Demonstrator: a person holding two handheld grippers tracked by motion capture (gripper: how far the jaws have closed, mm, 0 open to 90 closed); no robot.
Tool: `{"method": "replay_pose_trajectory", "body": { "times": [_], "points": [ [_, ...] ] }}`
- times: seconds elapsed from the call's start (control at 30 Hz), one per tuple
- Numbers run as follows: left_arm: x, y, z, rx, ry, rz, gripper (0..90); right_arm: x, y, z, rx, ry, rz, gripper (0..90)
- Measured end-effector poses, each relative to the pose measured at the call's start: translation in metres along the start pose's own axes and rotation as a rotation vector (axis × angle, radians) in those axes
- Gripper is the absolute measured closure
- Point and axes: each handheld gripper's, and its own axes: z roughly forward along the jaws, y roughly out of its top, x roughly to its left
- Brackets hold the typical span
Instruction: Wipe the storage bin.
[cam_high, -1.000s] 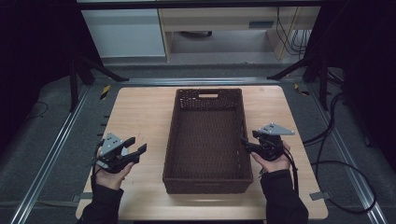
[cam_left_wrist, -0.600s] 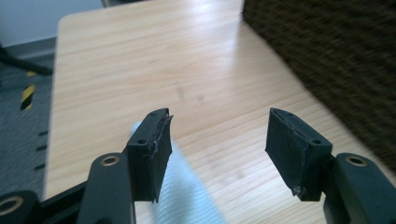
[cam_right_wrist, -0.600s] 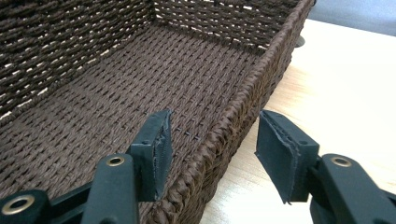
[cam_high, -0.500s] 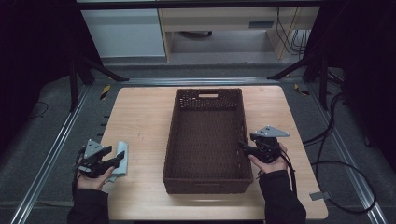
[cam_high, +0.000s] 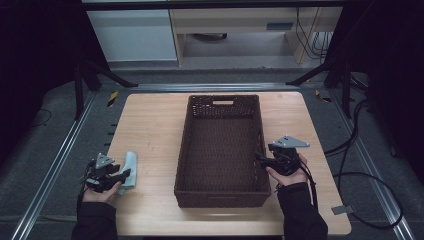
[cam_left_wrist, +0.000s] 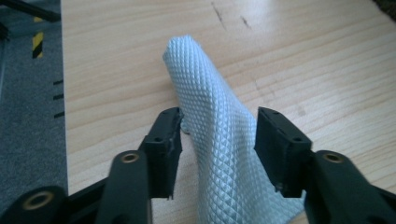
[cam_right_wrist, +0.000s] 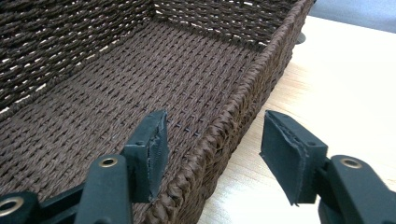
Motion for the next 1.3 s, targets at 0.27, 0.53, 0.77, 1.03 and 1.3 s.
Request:
{"method": "replay_pose_trajectory", "body": {
  "times": [0.27, 0.53, 0.77, 1.03, 1.3],
  "points": [
    [-0.005, 0.004, 0.002, 0.041, -0.034, 0.007, 79.2, -0.001, -0.001, 0.0, -0.003, -0.006, 0.005, 40.3],
    [-0.016, 0.017, -0.012, -0.09, -0.076, 0.015, 79.6, 0.0, 0.0, 0.003, 0.013, -0.023, 0.022, 41.9],
    [-0.027, 0.035, -0.017, -0.186, -0.105, 0.004, 79.4, 0.001, -0.001, 0.01, 0.032, -0.024, 0.026, 44.9],
    [-0.037, 0.051, -0.018, -0.232, -0.136, 0.002, 79.6, 0.004, 0.001, 0.011, 0.046, -0.011, 0.011, 57.7],
    [-0.039, 0.071, -0.004, -0.244, -0.146, 0.009, 79.7, 0.006, 0.004, 0.013, 0.047, -0.026, -0.034, 62.8]
  ]
}}
